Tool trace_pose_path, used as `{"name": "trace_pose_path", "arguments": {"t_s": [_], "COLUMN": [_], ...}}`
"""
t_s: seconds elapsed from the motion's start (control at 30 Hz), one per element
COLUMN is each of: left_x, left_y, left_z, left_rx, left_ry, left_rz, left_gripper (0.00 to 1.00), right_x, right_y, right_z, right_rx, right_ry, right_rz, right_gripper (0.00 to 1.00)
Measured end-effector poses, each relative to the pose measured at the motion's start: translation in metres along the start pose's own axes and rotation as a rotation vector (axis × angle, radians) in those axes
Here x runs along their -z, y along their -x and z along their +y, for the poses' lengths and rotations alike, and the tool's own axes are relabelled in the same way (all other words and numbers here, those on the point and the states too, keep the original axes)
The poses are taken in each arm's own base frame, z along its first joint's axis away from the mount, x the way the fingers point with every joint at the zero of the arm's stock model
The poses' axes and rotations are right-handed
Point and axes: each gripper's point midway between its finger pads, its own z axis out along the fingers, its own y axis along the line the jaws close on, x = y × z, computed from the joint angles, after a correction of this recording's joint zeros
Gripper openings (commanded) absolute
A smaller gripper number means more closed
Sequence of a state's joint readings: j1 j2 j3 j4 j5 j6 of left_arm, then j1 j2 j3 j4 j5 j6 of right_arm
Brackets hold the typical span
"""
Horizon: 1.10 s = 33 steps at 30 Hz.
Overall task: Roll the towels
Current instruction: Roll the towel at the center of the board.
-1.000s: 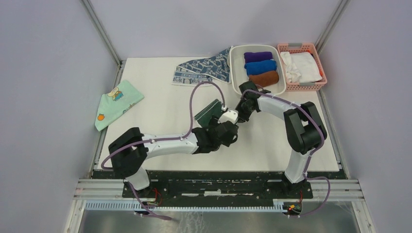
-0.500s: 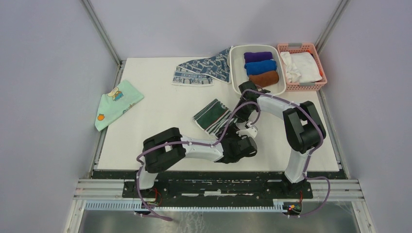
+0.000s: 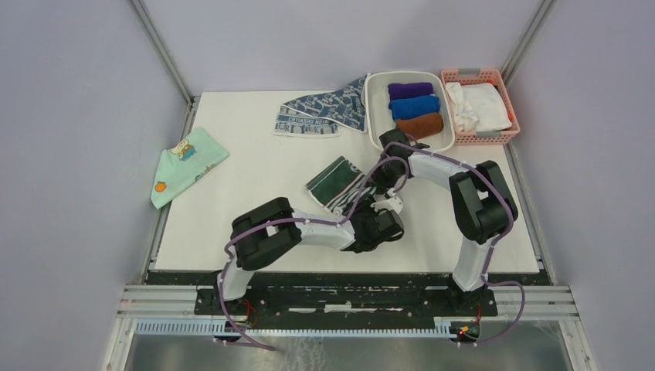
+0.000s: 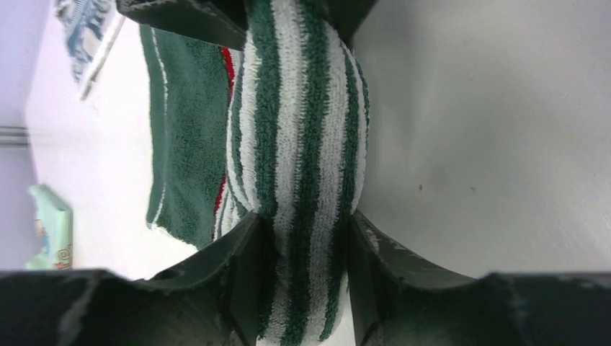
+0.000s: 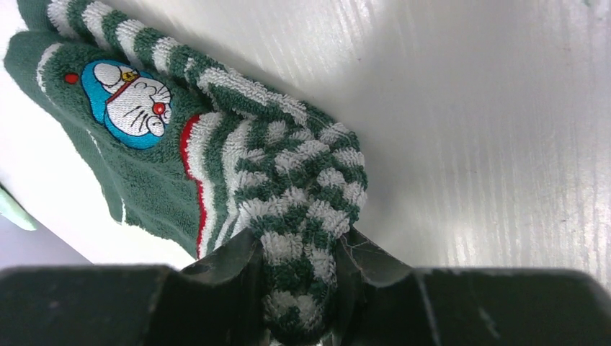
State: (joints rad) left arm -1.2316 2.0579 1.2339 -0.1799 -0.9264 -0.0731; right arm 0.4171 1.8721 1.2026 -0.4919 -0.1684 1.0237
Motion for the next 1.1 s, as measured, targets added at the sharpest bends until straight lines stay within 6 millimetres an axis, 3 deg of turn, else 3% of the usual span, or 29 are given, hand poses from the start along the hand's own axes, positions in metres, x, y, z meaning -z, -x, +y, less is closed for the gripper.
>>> {"name": "trace_pose_path", "arguments": {"t_s": [0.23,0.5,0.63,0.9,1.1], "left_x": [0.001,-0.012,-0.015,-0.018,-0.018], "left_y": [0.003,0.010,0.015,0.021,0.023], "left_z": [0.011,0.024,0.026,0.018,0.014], "left_rx": [0.191,0.487,0.631,0.857,0.946], "left_ry": [-0.253,-0.593,-0.755,-1.030,-1.143], "left_rz": [0.028,0.088,0.110,0.160,0.189], "left_gripper": [0.25,0.24,0.24,0.25,0.29], "right_x": [0.000,0.025,0.035,0.024,0.014], "right_y": [0.002,0.019,0.024,0.020,0.021], "right_z": [0.007,0.014,0.015,0.004,0.004], "right_rx": [0.019,0.054,0.049,0.027,0.014], "right_ry": [0.062,0.142,0.194,0.234,0.254], "right_rz": [-0.008,-0.077,-0.111,-0.119,-0.119], "right_gripper": [0.52,0.73,0.78,0.82,0.74]}}
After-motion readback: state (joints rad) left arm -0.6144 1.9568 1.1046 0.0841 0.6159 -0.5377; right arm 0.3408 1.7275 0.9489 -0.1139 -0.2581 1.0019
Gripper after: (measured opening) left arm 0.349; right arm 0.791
